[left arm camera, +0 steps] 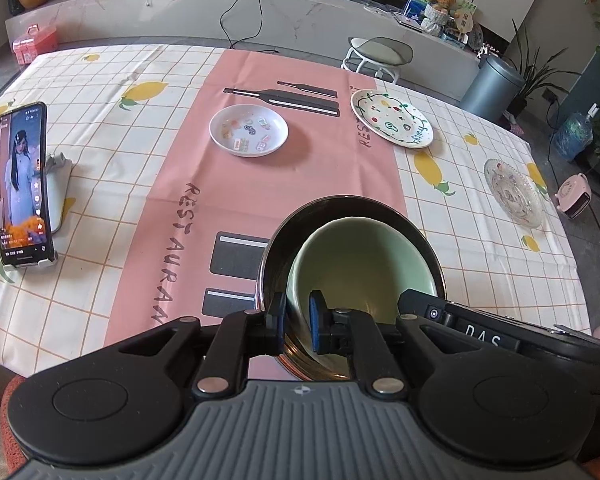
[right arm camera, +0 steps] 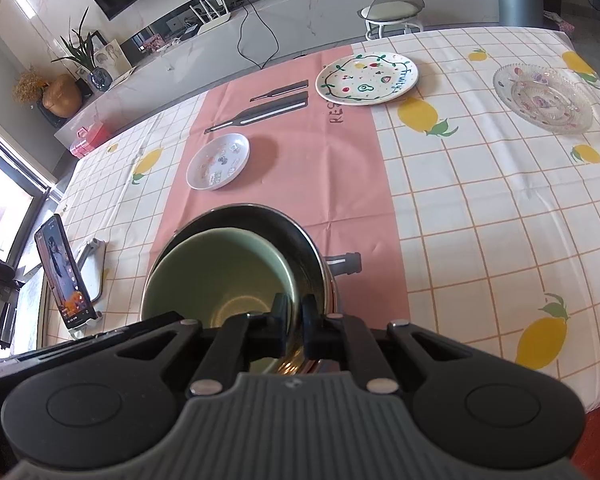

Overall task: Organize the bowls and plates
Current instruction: 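Lower the pale green bowl into the steel bowl and open the left tool, then move both open tools to the white 'Fruity' plate and close on its rim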

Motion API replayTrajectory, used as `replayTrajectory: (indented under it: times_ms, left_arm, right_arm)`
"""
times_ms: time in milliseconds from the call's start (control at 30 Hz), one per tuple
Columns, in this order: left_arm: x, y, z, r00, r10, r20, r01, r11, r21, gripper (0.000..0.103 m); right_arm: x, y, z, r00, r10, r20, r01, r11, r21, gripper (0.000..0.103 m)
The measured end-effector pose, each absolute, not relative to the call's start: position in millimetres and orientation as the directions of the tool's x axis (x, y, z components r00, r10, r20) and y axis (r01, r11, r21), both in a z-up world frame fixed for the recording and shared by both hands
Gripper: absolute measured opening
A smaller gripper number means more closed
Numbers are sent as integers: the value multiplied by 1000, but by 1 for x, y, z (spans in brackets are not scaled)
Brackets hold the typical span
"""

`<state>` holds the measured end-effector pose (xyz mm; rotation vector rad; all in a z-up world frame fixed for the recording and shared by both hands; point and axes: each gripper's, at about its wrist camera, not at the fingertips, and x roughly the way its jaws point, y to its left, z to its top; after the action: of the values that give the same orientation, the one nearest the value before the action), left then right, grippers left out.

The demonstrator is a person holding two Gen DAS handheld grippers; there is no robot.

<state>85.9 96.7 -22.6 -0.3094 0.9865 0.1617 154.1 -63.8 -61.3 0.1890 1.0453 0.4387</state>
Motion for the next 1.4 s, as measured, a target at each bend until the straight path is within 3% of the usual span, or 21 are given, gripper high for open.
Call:
replayTrajectory:
  times_ms: [267,467,633,767,1033,1267,1400]
  left_arm:
    - [89,83,-18,549,79,-832,-232,971,-61,13]
    - [89,72,-11,582,142,-800,-204,979,25,27]
    - [87,81,-8,605,101,-790,-214,976,-40,32]
    - [86,89,-2,634,91,-768,-242,966,-85,41]
    - [91,109,6,668,10,-744,-225,956,-189,45]
    - [103,134,6,669,-136,-731,-229,897,-377,45]
    - [122,132,6,661,-163,-732,-212,896,-391,45]
  right_arm:
    - [154,-60,-62,439,423,-793,-261,904,338,6]
    - [154,-60,-62,448,417,-791,-262,907,330,5]
    - [151,-66,-54,474,433,-766,-263,901,346,10]
    - [148,-71,-39,521,455,-722,-285,890,355,30]
    - [160,-80,-27,557,447,-701,-299,894,332,44]
    - [182,-93,-31,560,408,-721,-264,913,311,48]
    - [194,-102,-34,569,391,-723,-255,920,298,51]
